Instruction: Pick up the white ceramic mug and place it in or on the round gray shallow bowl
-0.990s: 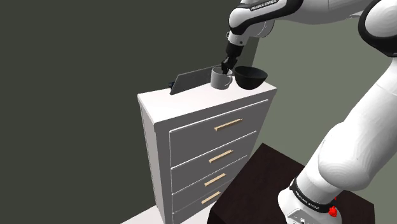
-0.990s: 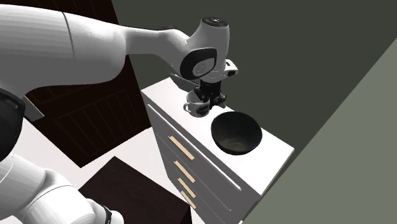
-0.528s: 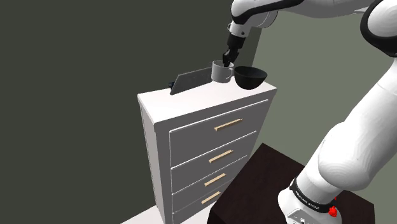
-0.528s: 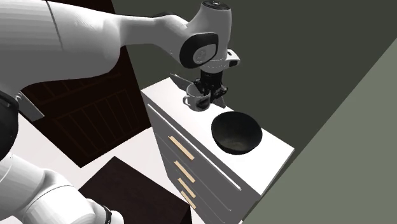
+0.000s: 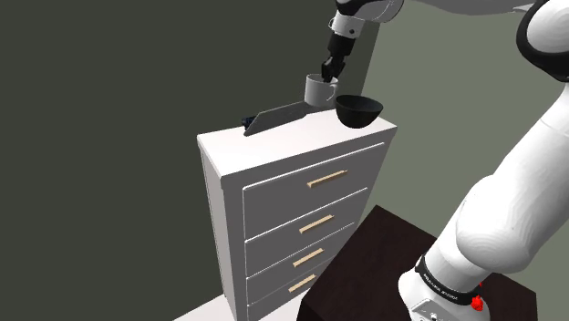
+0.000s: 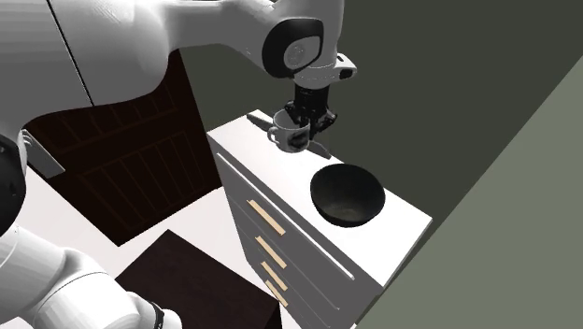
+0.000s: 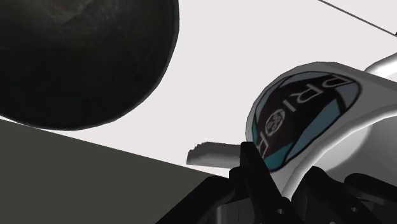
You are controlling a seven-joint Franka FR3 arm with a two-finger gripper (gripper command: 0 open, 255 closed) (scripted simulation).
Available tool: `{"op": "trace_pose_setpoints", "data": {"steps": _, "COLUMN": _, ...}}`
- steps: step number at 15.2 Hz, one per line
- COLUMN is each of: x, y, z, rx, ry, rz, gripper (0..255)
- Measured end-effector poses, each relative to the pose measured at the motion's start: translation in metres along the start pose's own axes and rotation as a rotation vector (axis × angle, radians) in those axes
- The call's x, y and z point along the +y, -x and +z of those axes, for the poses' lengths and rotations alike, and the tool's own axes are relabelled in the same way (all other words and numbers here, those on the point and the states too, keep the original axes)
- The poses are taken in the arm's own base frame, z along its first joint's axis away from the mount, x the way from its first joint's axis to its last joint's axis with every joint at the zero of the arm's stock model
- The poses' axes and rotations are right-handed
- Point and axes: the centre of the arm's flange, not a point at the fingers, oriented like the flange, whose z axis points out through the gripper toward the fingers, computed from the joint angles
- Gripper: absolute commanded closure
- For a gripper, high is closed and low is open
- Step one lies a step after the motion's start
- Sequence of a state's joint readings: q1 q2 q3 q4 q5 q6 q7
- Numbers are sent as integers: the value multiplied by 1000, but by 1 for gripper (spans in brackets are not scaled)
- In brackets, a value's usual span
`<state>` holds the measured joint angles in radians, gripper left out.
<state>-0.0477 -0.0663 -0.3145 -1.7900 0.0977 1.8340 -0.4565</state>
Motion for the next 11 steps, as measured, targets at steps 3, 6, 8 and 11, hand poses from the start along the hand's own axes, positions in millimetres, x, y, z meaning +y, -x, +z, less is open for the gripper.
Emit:
{"op": "trace_pose_setpoints", "data": {"steps": 3, "x": -1, "y": -2, "z": -17, "rx": 0, "ry": 0, "rz": 0, "gripper": 255}}
{"op": "trace_pose_setpoints", "data": {"steps": 6, "x": -3, "y": -5, "z": -32, "rx": 0, "ry": 0, "rz": 0, "gripper": 255}}
{"op": "trace_pose_setpoints", "data": {"steps": 8, "x": -3, "y": -6, "z": -44, "rx": 0, "ry": 0, "rz": 0, "gripper": 255}}
{"op": "trace_pose_setpoints", "data": {"steps": 11, "x": 9, "y": 2, "z": -53, "rx": 0, "ry": 0, "rz": 0, "gripper": 255}}
